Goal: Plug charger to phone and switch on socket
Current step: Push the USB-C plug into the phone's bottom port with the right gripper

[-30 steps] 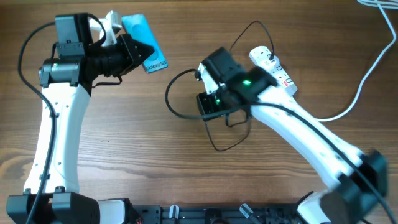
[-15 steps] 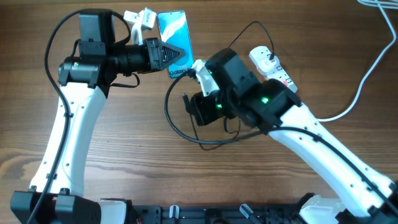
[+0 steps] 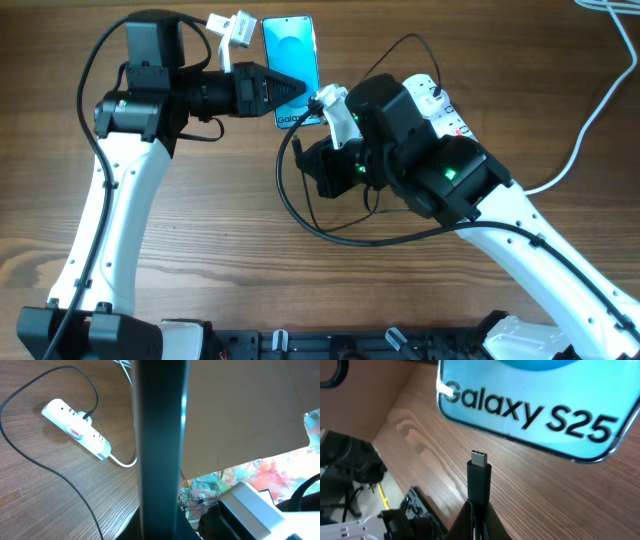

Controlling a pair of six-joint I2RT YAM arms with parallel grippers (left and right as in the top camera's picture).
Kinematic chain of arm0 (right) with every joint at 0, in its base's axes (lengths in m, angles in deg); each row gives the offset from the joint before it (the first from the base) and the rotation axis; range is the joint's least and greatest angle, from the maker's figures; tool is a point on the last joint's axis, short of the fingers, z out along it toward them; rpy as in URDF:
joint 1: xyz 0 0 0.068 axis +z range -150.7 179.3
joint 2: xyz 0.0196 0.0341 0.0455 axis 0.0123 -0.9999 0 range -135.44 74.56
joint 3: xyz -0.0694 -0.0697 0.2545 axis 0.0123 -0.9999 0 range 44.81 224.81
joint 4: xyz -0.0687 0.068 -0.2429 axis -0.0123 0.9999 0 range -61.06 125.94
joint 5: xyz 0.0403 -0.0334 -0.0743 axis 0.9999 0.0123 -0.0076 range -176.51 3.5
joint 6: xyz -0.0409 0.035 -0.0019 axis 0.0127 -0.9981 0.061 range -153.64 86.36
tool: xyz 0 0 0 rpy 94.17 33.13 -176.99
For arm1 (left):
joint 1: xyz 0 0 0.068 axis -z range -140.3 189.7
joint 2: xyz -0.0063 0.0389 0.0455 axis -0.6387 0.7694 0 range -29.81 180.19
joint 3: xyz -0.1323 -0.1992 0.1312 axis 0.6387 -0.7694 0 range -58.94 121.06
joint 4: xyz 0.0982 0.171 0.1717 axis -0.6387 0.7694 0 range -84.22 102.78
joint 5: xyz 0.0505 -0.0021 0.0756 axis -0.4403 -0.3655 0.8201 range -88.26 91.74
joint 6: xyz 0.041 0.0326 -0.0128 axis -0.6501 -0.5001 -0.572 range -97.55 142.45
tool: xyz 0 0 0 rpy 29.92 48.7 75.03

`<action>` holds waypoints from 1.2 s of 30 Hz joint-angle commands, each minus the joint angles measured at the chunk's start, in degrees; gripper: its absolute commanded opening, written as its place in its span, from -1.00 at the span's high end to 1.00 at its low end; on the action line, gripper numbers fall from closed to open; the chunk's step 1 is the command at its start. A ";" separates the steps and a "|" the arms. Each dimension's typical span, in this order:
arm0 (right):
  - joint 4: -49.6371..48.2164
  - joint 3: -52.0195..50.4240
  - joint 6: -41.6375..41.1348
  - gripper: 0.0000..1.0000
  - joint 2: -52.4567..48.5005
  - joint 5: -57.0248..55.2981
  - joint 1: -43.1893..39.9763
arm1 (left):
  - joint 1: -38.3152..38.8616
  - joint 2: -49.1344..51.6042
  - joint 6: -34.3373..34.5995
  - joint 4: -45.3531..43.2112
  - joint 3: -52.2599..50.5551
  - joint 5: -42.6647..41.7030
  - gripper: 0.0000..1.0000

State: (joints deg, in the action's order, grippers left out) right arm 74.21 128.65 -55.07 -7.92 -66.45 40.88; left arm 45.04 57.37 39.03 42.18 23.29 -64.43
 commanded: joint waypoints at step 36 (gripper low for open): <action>-2.38 0.70 -4.04 0.92 0.85 -6.21 -0.02 | -0.04 -0.04 -1.40 -1.05 0.26 -2.86 0.92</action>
State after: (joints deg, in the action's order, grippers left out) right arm 72.62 128.65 -58.96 -7.92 -70.52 40.90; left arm 45.00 57.37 39.03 41.50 23.29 -64.41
